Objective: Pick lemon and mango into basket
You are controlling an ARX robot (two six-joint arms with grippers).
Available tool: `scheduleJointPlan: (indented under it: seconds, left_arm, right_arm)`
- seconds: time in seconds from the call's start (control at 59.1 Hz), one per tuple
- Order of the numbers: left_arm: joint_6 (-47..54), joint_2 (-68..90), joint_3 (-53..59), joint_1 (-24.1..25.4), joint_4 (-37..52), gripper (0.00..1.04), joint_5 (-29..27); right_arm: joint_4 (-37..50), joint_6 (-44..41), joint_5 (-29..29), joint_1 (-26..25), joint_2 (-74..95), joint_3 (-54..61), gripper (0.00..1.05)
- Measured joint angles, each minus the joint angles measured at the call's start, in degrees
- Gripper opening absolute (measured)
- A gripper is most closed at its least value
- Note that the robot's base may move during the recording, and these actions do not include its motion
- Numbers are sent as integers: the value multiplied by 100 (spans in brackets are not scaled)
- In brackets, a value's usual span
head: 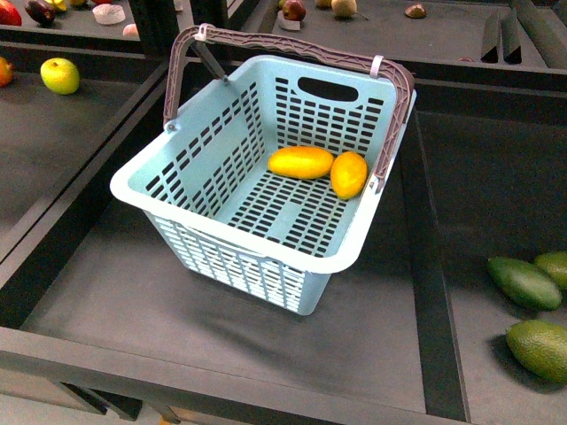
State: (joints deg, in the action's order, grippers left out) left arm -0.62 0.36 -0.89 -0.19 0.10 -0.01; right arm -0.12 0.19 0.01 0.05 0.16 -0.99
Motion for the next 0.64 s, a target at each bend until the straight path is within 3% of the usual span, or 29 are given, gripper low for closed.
scheduleJointPlan:
  seconds: [0.068, 0.525, 0.643]
  left_arm:
    - [-2, 0, 0, 0, 0, 5, 0]
    - [0, 0, 0, 0, 0, 97, 0]
    - [11, 0, 0, 0, 0, 98, 0]
  right_arm:
    - [0, 0, 0, -2, 0, 0, 96]
    - [0, 0, 0, 0, 0, 0, 96]
    - [0, 0, 0, 0, 0, 0, 96]
